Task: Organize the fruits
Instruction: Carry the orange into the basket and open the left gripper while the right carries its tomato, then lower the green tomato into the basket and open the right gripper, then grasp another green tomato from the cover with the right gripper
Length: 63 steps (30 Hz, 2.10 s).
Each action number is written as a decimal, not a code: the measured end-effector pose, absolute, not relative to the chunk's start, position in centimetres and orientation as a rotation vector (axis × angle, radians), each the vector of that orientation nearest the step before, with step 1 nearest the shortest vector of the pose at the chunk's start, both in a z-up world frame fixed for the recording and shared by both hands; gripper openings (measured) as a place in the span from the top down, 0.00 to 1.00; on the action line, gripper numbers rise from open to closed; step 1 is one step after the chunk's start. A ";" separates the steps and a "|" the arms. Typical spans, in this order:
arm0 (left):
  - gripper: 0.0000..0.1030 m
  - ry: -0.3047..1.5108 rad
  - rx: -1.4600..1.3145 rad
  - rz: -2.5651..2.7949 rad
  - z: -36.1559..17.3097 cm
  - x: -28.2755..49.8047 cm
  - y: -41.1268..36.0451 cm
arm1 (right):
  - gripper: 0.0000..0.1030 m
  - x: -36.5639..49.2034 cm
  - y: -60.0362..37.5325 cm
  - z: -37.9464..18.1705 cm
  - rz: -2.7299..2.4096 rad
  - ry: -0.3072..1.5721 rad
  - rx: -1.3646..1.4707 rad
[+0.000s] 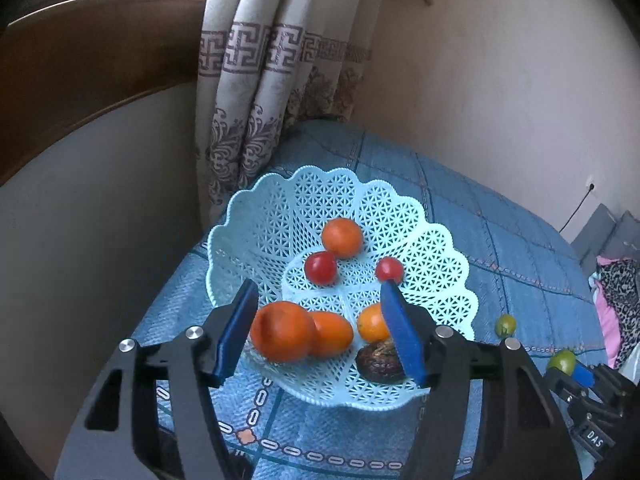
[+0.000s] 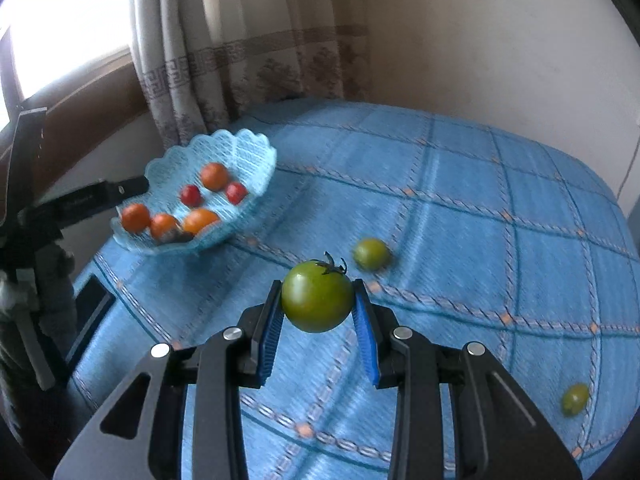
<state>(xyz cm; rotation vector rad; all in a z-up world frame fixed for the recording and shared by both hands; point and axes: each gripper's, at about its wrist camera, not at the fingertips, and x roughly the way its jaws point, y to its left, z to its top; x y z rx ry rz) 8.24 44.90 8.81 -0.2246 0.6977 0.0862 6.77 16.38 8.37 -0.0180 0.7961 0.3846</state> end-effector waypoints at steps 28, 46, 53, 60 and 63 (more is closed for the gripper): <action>0.29 0.660 -0.325 0.117 10.4 7.5 48.1 | 0.65 15.2 29.0 8.0 0.426 0.862 -0.027; 0.17 0.654 -0.304 0.092 11.0 7.2 46.6 | 0.57 13.7 24.5 9.2 0.391 0.815 0.037; 0.14 0.661 -0.281 0.066 10.9 7.2 45.1 | 0.57 13.0 20.9 9.2 0.344 0.820 0.059; 0.08 0.675 -0.255 0.035 10.5 7.2 43.0 | 0.47 12.0 16.6 8.7 0.295 0.831 0.099; 0.07 0.687 -0.242 0.026 10.2 7.4 42.2 | 0.47 11.8 15.1 8.3 0.276 0.842 0.118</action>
